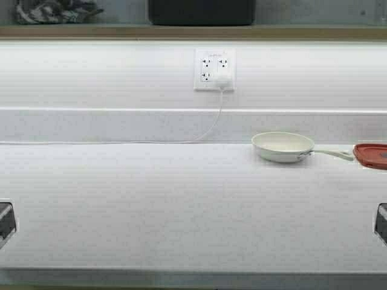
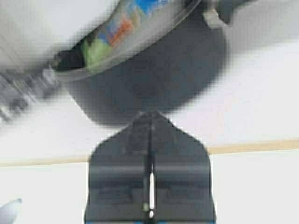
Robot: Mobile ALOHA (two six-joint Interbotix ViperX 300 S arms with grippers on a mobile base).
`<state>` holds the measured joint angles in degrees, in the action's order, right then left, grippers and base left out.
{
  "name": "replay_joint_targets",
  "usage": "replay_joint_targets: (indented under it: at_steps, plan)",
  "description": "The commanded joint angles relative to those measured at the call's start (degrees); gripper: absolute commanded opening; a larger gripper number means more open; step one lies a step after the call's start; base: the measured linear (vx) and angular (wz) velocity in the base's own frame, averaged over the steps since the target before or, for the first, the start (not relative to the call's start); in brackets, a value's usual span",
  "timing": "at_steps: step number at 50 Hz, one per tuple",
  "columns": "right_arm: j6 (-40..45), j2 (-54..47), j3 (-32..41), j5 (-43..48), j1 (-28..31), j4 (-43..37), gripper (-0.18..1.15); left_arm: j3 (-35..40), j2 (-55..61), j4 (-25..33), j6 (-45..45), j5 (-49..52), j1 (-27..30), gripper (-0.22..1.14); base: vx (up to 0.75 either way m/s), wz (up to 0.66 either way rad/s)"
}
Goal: Open the cabinet, put the pot inside, then close it
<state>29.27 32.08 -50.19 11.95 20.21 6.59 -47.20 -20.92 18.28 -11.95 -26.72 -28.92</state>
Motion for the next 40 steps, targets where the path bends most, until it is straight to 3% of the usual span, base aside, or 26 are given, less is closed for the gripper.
replay_joint_targets:
  at_steps: [1,14,32,40]
  plan:
    - [-3.5,2.5,2.5,-6.0,0.1,0.4,0.08,0.5,-2.0,1.5,3.3,2.5,0.6,0.04,-0.15,-0.05]
    - [-6.1,2.2,3.4,-8.3,0.1,0.4,0.08,1.1,-3.2,1.8,8.9,9.1,6.0,0.04,-0.18,-0.11]
    - [-7.5,1.0,5.3,-9.9,-0.1,1.2,0.08,2.4,-4.0,1.8,17.6,13.1,7.5,0.04,-0.24,-0.1]
    - [-7.7,0.7,6.3,-11.0,-3.9,1.6,0.08,2.9,-4.0,1.5,19.6,15.4,10.2,0.04,-0.22,0.0]
